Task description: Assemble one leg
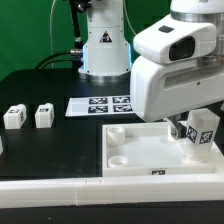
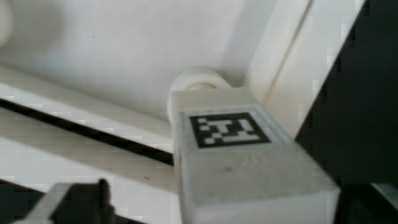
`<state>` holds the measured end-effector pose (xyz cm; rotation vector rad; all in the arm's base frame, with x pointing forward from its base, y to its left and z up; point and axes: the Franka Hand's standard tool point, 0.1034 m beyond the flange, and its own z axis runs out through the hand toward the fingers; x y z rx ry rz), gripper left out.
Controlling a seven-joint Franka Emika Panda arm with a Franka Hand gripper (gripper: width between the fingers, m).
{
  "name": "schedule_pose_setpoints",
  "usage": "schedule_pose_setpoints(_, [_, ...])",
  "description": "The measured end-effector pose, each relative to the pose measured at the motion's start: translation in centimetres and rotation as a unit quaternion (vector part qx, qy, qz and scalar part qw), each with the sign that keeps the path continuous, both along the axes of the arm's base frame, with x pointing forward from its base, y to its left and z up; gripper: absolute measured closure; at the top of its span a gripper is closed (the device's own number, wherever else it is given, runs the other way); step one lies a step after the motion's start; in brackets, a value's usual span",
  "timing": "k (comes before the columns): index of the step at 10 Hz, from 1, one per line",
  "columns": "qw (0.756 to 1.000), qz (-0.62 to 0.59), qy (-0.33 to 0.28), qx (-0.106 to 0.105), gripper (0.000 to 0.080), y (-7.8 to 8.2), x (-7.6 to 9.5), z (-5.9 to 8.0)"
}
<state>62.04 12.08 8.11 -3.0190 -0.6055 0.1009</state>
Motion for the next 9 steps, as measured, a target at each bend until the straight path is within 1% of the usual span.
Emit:
schedule_pose_setpoints(2, [1.0,-0.002,0.0,0.0,0.0513,-0.31,0.05,-0.01])
schedule_pose_setpoints(5, [1.0,-0.011,0.001,0.0,0.0508,-0.73,0.12,-0.03])
schedule_pose_setpoints(7, [1.0,-0.017,0.001,0.0,0.0508,-0.67,0.1,-0.03])
schedule_pose_setpoints(9, [0.994,-0.108,0.006,-0.006,0.0508,-0.55,0.08,-0.03])
